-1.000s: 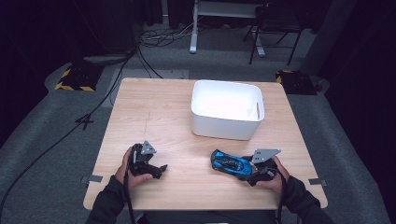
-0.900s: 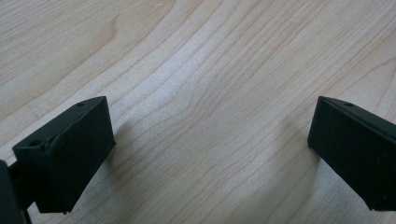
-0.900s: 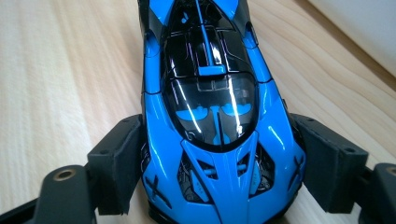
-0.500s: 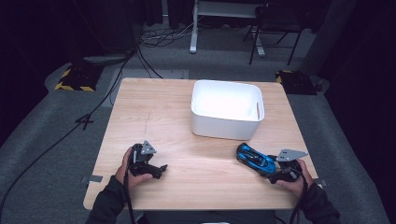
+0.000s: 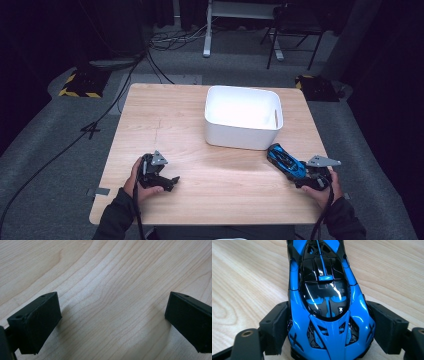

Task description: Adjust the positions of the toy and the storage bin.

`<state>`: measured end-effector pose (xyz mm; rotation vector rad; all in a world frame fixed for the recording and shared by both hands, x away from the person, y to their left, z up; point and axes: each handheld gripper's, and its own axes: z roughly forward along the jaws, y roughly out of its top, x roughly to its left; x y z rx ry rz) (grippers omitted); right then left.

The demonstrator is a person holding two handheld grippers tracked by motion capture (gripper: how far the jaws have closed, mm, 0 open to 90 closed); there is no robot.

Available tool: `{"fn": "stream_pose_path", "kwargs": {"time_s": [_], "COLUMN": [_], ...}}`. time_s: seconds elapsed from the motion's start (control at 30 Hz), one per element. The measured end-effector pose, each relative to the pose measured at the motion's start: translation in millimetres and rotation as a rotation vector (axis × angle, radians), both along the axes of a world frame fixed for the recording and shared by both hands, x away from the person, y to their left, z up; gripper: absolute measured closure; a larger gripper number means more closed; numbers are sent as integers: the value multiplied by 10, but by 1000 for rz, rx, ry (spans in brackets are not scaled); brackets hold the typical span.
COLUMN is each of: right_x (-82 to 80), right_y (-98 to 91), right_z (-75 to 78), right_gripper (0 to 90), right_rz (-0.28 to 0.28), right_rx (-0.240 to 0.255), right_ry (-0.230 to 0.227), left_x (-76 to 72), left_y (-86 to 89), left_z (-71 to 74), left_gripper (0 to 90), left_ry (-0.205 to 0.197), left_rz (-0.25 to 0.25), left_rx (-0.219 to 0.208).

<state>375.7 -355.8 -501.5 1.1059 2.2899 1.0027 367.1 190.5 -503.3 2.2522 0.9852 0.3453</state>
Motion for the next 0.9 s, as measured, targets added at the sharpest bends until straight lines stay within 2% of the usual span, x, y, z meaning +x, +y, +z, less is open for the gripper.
{"fn": "stream_pose_path", "kwargs": {"time_s": [0.03,0.07,0.13,0.23,0.27,0.3,0.37,0.4,0.43,0.47,0.5,0.53,0.57,0.6,0.63,0.7,0.73,0.83,0.9], "right_x": [2,12,31,35,35,34,36,37,37,39,39,36,37,37,37,36,36,34,34], "right_y": [-1,-9,-13,-20,-25,-25,-25,-23,-23,-25,-25,-19,-23,-22,-24,-23,-24,-20,-22], "right_z": [1,1,-2,-2,-6,-6,-7,-8,-8,-9,-9,-10,-10,-10,-10,-10,-10,-12,-11], "right_gripper": [233,232,232,232,232,232,231,230,230,229,229,228,228,229,228,228,228,228,228], "right_rz": [-10,-8,-18,-21,-18,-20,-21,-22,-22,-22,-22,-26,-24,-24,-23,-23,-23,-25,-24], "right_rx": [4,4,19,25,21,24,27,28,28,29,29,32,30,32,29,30,29,34,34], "right_ry": [5,6,19,29,23,27,29,29,29,29,29,30,30,30,29,29,29,29,29], "left_x": [3,22,47,95,111,156,209,232,232,266,266,287,295,295,318,324,361,417,438], "left_y": [-11,-17,-46,-68,-86,-135,-181,-207,-207,-241,-241,-310,-347,-347,-445,-492,-579,-706,-740], "left_z": [-1,6,9,25,47,80,159,212,212,331,331,452,519,519,626,677,768,877,904], "left_gripper": [6,6,31,225,225,139,224,232,190,175,202,206,199,199,197,196,197,193,190], "left_ry": [4,-23,-35,-37,-53,-62,-67,-84,-84,-104,-104,-146,-163,-163,-190,-196,-226,-249,-262], "left_rz": [-6,-17,-13,-25,-24,-36,6,38,38,24,24,11,-6,-6,-41,-54,-91,-132,-135], "left_rx": [-2,14,4,-21,-10,-17,-30,-46,-46,-119,-119,-156,-151,-151,-162,-163,-157,-125,-132]}}
